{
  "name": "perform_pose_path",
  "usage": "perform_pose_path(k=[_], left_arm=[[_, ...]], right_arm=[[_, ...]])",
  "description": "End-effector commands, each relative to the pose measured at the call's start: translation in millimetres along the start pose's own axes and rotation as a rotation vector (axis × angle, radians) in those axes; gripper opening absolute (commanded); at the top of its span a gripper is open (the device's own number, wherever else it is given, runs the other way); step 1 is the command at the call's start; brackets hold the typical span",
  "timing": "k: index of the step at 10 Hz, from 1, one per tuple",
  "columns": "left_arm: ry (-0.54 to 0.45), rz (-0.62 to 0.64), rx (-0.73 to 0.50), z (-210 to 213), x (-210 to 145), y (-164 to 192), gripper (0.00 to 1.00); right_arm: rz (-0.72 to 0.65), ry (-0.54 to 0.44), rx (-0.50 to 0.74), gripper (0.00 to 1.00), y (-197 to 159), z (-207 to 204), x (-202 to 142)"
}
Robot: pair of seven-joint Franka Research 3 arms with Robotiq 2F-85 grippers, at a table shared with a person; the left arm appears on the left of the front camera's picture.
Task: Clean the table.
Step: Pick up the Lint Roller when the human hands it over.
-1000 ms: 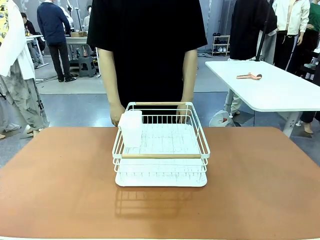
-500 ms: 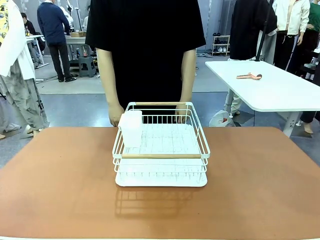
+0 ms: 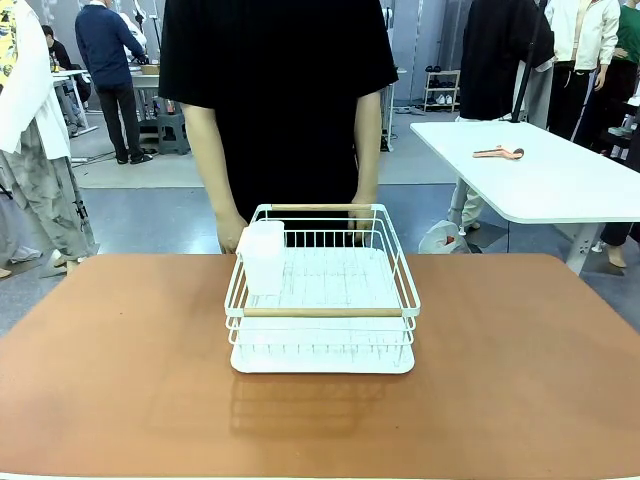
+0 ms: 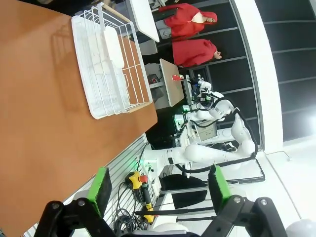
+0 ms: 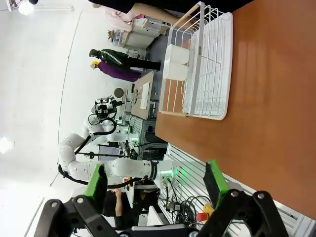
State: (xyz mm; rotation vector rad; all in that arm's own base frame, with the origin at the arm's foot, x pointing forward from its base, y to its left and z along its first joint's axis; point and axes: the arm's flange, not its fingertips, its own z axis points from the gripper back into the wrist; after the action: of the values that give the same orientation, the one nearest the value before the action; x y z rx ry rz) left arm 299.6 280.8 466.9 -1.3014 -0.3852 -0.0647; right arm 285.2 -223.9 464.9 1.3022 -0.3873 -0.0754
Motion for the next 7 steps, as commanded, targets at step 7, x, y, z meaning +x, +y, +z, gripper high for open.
perform_pose_path(k=[7], left_arm=[[-0.007,-0.003,0.000,2.8,-0.9,-0.4,1.00]], right_arm=[[0.003,0.000,0.008,1.00,3.4,1.8,-0.2]])
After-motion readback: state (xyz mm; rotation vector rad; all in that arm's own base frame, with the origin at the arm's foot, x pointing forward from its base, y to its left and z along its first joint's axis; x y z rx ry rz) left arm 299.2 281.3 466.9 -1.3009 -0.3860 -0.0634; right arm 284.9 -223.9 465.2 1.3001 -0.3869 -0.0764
